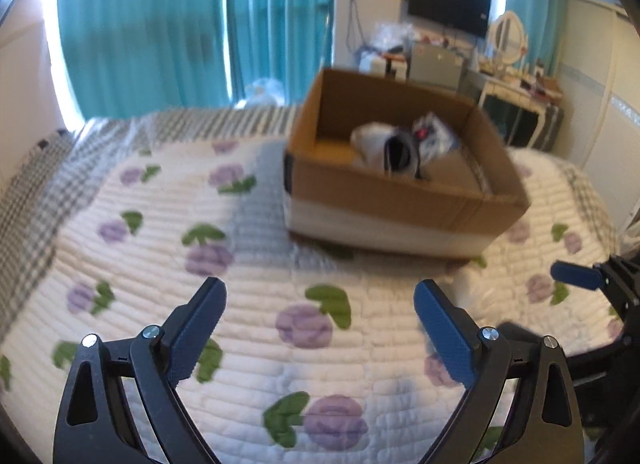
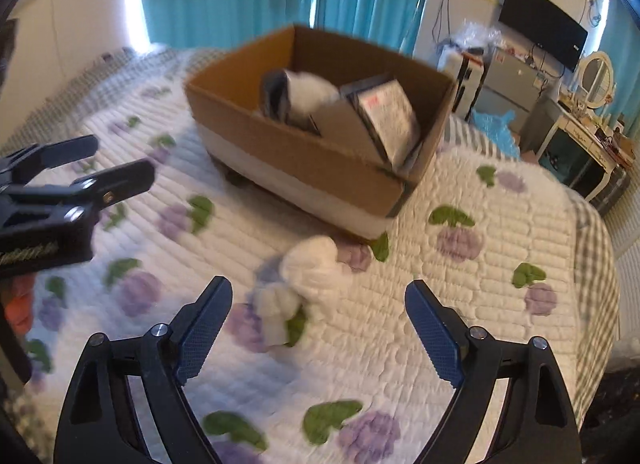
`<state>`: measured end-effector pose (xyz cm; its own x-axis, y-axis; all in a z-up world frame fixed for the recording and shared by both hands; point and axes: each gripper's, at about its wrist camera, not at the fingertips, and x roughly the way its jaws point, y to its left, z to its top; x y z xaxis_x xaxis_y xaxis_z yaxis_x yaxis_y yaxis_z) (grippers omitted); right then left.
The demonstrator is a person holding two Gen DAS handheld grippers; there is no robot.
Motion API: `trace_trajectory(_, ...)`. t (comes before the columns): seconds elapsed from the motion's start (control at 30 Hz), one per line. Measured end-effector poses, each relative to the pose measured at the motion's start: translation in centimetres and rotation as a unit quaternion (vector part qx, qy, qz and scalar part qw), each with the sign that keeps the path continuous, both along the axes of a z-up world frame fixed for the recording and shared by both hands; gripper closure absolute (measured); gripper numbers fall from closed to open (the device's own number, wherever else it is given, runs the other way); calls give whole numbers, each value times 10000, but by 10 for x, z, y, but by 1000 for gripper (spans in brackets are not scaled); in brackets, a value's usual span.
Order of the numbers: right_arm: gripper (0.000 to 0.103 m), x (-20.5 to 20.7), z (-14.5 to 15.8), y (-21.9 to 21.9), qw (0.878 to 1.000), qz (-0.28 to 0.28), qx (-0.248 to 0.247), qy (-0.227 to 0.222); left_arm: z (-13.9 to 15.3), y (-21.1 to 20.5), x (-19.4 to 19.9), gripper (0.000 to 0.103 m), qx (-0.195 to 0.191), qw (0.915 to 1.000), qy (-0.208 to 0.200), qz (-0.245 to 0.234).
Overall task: Organize soft objects
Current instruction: 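Grasp a white rolled sock with the left tool while the right tool grasps another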
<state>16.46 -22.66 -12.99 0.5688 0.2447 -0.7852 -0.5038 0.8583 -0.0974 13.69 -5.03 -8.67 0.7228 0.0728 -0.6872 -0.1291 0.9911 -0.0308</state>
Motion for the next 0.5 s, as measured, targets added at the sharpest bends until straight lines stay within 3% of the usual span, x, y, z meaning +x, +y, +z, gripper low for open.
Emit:
trace_trajectory(0.13, 36, 28, -22, -1, 9990, 52, 272, 346, -29, -4, 13, 6, -158, 9992, 353, 131)
trace_trajectory(0.27, 41, 39, -40, 6, 9980, 226, 228, 543, -46, -11, 26, 7, -100, 9983, 547, 183)
trace_trajectory(0.37, 55, 44, -46, 5, 9965, 327, 322, 697, -50, -14, 30, 7, -108, 9982, 561, 194)
trace_trajectory(0.43, 74, 42, -40, 1, 9964, 314, 406, 671, -51, -17, 31, 7, -118, 9981, 565, 220)
trace_trajectory(0.5, 78, 36, -34, -4, 9978, 217, 359, 505, -50, -22, 30, 7, -141, 9980, 569, 233)
